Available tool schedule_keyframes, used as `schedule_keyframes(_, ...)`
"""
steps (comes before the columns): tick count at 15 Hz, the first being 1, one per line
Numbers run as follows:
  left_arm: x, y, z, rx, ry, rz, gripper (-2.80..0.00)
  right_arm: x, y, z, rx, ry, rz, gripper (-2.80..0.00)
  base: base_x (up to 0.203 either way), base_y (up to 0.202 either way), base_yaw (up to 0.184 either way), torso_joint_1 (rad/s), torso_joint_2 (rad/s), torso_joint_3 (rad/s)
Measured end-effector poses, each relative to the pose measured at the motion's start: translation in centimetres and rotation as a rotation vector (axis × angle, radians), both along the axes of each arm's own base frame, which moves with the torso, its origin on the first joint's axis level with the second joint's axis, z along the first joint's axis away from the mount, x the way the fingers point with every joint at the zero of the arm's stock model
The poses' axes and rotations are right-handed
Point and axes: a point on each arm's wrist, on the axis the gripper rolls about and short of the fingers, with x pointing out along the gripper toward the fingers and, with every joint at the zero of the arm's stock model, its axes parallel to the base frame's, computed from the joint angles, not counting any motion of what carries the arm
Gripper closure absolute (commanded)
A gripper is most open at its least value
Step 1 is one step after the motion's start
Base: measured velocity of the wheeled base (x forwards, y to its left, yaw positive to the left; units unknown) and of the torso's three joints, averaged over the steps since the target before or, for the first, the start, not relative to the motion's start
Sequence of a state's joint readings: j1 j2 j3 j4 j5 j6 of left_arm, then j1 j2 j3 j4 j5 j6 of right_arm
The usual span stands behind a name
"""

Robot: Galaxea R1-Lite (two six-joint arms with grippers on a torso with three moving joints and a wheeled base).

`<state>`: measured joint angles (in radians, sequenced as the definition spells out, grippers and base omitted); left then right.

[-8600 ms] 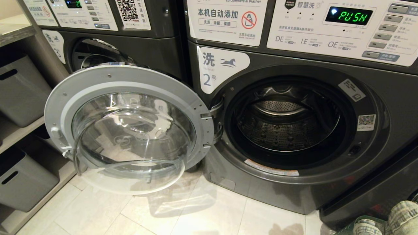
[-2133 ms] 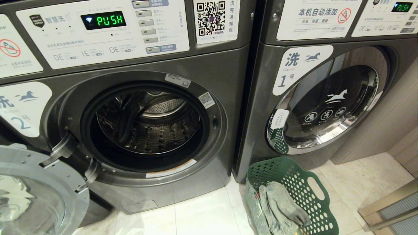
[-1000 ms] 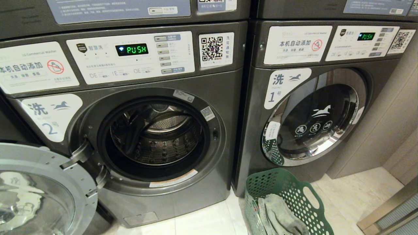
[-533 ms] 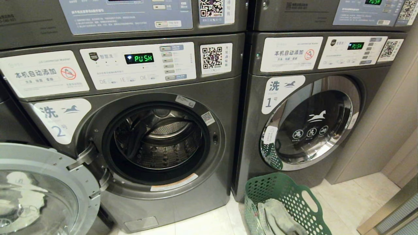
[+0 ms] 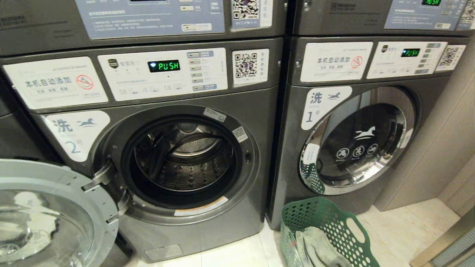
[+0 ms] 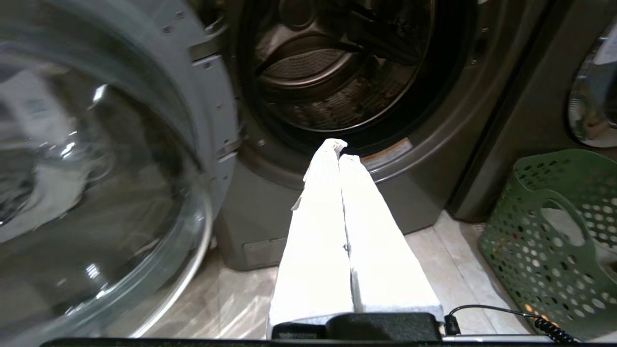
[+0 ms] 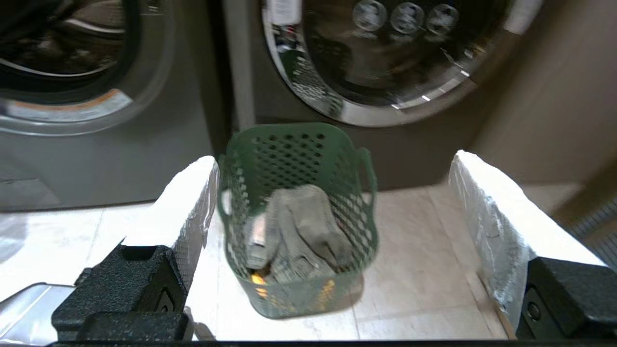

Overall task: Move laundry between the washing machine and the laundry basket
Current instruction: Close the washing machine door with the left hand

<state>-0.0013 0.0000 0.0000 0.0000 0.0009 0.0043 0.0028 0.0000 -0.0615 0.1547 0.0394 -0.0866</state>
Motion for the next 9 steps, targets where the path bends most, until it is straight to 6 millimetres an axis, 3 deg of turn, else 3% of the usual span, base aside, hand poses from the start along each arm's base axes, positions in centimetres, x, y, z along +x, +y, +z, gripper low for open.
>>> schedule_keyframes(6, 0.0, 0.0, 0.0, 0.0, 0.0, 0.0, 0.0, 0.0, 0.0, -0.01, 0.0, 0.0, 0.0, -2.8, 0.002, -0.009, 0.174, 0.001, 0.0, 0.002)
schedule_keyframes(9, 0.0, 0.0, 0.0, 0.0, 0.0, 0.0, 0.0, 0.01, 0.0, -0.04, 0.005, 0.001, -0.001, -2.8, 0.0, -0.002, 0.063, 0.003, 0.0, 0.002)
